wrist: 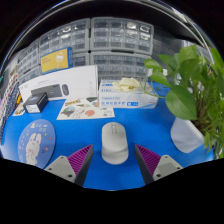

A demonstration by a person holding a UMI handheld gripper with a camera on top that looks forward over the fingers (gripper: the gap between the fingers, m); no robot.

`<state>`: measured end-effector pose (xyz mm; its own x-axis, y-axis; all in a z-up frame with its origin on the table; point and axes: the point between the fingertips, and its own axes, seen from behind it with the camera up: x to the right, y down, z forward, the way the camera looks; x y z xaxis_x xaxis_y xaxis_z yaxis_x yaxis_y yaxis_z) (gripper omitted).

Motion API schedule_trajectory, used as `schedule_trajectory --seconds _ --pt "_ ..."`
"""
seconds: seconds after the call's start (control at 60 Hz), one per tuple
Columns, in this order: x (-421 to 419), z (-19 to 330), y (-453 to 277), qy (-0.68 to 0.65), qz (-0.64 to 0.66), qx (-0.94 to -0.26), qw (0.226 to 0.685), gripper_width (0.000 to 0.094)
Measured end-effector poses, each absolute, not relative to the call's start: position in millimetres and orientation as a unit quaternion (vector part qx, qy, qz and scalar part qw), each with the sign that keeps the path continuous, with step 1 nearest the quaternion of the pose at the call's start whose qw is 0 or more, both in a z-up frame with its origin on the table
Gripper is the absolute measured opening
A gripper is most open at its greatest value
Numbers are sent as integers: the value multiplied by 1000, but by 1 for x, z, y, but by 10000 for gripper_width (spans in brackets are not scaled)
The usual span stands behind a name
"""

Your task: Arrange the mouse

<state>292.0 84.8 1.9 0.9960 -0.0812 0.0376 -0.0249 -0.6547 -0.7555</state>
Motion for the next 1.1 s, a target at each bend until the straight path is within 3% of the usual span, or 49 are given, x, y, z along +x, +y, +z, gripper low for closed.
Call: schedule_trajectory --seconds 0.15,0.267,0.55,0.683,0.767,0.983,1.1 --pt "291 -5 117 26 -22 -909 414 764" --pt "286 -6 131 29 -11 -909 415 504" --pt "287 -6 129 36 -29 -912 408 340" --pt "289 -2 128 45 -54 -917 392 335" --pt "283 31 133 55 -64 -909 409 336" --pt "204 169 151 37 -66 -859 506 339" --pt "123 199 150 26 -24 -848 529 340"
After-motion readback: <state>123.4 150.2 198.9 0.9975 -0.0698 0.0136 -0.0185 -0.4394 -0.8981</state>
